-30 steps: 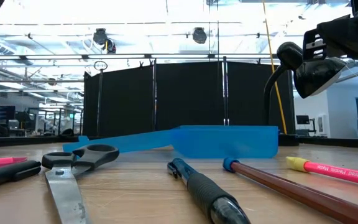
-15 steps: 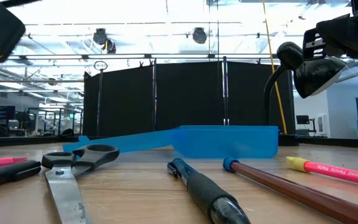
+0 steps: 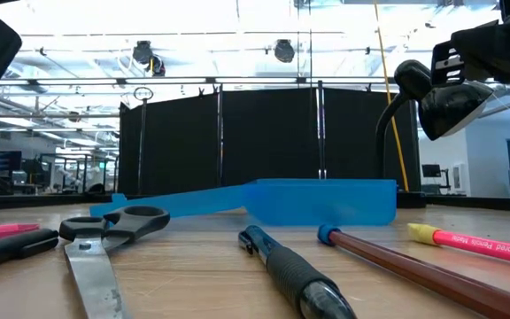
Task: Pick & place school supplies into a supply box
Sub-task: Put the pink pen into the blue supply box
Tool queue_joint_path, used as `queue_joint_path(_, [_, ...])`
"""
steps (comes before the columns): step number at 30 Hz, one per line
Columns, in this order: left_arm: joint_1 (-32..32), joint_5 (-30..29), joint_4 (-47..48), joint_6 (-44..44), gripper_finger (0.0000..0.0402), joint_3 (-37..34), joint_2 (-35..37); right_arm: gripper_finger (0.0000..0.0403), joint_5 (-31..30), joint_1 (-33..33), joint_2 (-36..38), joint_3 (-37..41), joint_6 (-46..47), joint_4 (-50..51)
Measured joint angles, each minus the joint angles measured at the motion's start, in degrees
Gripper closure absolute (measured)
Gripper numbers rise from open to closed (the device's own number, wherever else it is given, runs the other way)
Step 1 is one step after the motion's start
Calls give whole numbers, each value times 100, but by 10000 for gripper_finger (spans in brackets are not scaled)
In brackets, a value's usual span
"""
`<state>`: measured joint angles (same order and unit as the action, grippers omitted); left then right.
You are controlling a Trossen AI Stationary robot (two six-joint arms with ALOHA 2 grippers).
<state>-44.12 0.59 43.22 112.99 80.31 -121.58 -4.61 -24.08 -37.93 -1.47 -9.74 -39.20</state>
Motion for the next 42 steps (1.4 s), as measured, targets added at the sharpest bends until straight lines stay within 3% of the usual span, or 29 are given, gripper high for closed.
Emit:
queue_joint_path(7, [-124, -280, 126, 138, 374, 17, 120, 403, 14, -1, -2, 1, 4, 0])
queue_joint_path(16, [-532, -1826, 1069, 926, 384, -64, 627, 403, 21, -2, -1, 1, 105, 1])
queue_joint_path(23, [-636, -1944, 1567, 989, 384, 26, 1217, 403, 21, -2, 0, -1, 155, 9])
queue_joint_path(28, [-482, -2948, 1730, 316, 384, 341, 1699, 403, 21, -2, 0, 1, 155, 4])
queue_joint_path(32, [-178, -4240, 1393, -469, 384, 662, 2129, 403, 21, -2, 0, 2, 155, 2])
queue_joint_path(34, [11, -4571, 1040, -906, 384, 732, 2299, 403, 21, -2, 0, 2, 157, 2])
queue_joint_path(37, [421, -4569, 175, -1666, 384, 744, 2439, 403, 21, -2, 0, 0, 157, 2])
queue_joint_path(42, [1202, -3976, -1033, -3042, 384, 745, 2474, 403, 21, -2, 0, 2, 157, 2])
